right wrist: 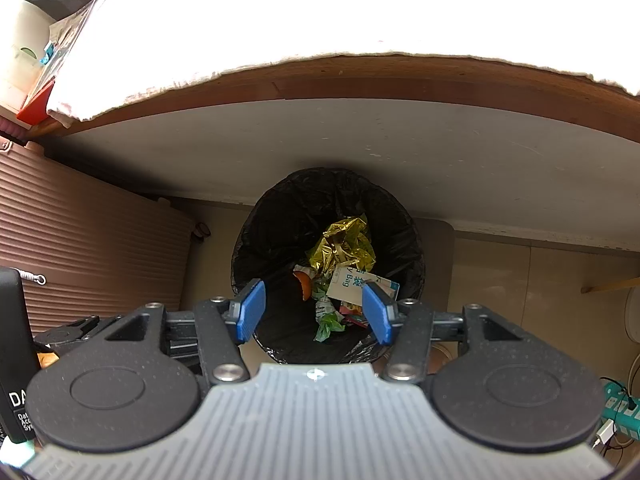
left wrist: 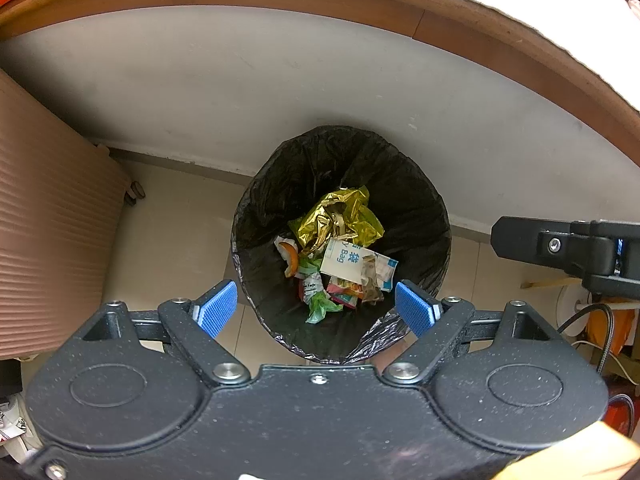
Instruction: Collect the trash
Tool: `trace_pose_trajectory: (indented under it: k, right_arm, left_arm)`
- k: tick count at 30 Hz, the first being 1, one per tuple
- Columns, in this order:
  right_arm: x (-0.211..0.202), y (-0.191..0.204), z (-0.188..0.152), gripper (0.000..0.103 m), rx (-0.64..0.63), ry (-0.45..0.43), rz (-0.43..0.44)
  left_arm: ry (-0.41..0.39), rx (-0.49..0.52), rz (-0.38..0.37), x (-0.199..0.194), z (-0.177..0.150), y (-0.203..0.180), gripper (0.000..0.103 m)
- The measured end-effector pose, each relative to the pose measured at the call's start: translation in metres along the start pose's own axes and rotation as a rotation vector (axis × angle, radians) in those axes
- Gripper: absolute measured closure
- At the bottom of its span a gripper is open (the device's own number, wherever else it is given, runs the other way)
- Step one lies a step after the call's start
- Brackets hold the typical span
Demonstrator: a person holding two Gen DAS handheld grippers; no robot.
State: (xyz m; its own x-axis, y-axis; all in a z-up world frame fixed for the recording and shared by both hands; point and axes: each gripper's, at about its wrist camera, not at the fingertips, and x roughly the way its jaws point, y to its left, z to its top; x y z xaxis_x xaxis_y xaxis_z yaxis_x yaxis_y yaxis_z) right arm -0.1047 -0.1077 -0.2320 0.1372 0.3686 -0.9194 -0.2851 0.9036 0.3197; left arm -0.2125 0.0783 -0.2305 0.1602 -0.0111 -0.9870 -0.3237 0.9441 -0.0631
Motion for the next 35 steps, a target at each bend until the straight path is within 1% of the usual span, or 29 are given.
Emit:
trace_pose_trajectory:
  k: [6, 14, 35]
  right_arm:
    - [0.0006, -0.0002, -0.0001, 0.035, 0.002, -0.001, -0.002]
    - [0.0013, 0.0006, -0.0004, 0.035, 0.007, -0.001, -0.003]
    - [-0.0006, -0.0026, -0.0022, 0.033, 0.005, -0.002, -0.005]
  left_arm:
    - [0.005, -0.012, 0.003, 0.0026, -0.0007, -0.0003, 0.018]
    - [0.004, 0.004, 0.01, 0.002, -0.0008, -0.0018, 0.019]
    - [0.006, 0.005, 0.009, 0.0018, -0.0015, -0.003, 0.019]
